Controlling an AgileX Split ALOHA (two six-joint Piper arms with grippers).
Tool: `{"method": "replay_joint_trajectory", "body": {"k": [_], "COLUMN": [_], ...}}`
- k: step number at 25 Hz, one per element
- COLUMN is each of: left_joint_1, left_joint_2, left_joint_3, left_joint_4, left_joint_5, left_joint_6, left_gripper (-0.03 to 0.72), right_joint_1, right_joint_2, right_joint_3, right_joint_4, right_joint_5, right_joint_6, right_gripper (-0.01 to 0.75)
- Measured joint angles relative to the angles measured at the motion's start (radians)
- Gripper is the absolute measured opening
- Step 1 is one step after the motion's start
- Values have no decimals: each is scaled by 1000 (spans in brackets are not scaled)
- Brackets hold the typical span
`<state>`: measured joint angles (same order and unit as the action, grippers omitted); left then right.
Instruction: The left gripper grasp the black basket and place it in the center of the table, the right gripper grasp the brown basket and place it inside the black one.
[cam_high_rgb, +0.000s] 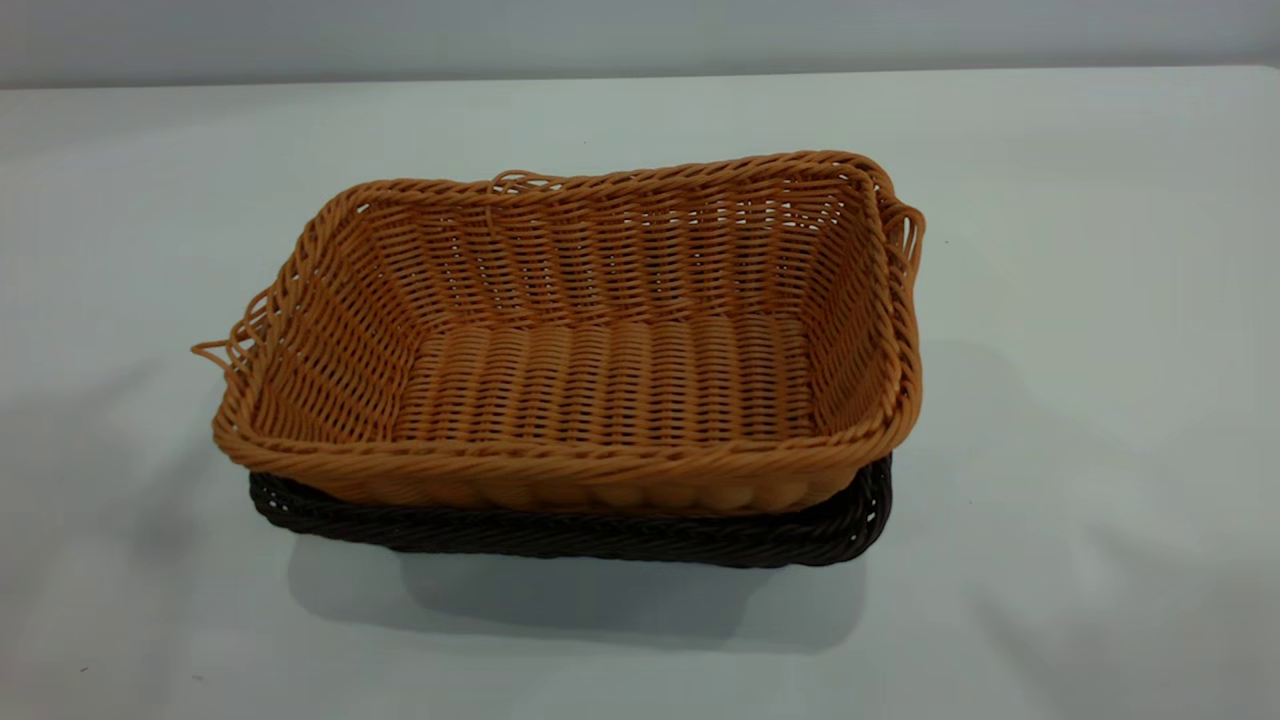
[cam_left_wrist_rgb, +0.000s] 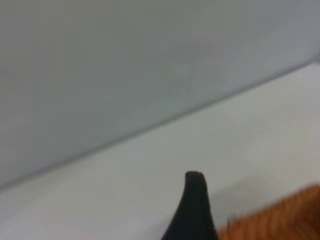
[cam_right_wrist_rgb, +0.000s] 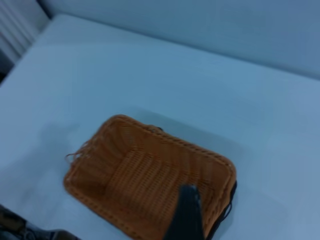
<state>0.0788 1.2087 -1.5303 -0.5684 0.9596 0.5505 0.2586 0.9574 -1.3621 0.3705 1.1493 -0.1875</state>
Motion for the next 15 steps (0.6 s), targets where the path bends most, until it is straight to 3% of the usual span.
{"method": "replay_joint_trajectory", "body": {"k": [5,9,15], "left_joint_1": [0,0,0], "left_joint_2": [-145,-267,-504], "left_joint_3": [1,68,318], "left_joint_4": [165,234,243], "left_joint_5": [203,207,208], "left_joint_6": [-167,-221,-235], "left_gripper": [563,563,563], "right_joint_1": [0,0,0], "right_joint_2": [-226,-356,-531], "right_joint_3": [179,327,552], "right_joint_4": [16,35,49], "right_joint_5": [10,11,13], "right_joint_6": [-2,-2,-2], "right_gripper": [584,584,584]}}
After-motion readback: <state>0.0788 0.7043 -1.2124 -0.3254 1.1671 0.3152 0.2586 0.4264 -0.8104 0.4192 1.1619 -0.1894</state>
